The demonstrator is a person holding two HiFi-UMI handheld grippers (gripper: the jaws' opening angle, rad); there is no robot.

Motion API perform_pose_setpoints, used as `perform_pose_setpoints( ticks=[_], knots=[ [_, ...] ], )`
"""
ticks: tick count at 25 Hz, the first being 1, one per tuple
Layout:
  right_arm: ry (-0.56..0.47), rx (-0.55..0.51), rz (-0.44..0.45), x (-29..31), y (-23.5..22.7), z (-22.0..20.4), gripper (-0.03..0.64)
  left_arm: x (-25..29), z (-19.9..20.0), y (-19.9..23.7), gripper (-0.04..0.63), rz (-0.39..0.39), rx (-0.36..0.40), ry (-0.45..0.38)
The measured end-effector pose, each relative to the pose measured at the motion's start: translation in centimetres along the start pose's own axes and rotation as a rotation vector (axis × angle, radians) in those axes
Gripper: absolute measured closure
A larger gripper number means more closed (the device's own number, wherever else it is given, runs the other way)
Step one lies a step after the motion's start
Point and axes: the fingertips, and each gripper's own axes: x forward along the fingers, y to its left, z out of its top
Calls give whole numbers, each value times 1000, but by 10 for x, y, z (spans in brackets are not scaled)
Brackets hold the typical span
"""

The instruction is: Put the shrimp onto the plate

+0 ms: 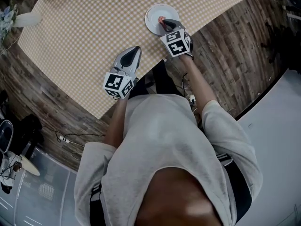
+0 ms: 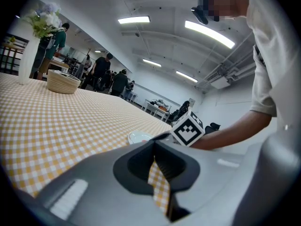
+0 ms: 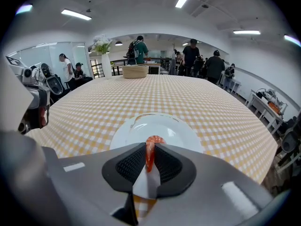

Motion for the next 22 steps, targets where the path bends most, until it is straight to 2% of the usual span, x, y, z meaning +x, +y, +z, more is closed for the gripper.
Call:
perform_pose_setpoints(
  ticks=[8,13,22],
  knots=[
    [17,0,4,1,-1,0,545,-2,0,2,586,7,-4,-5],
    [13,46,31,-2,-6,3,476,-5,6,4,586,16,3,-20],
    [-24,71,35,-16,-4,13,495,-4,17,-1,586,-1,40,-39]
  ],
)
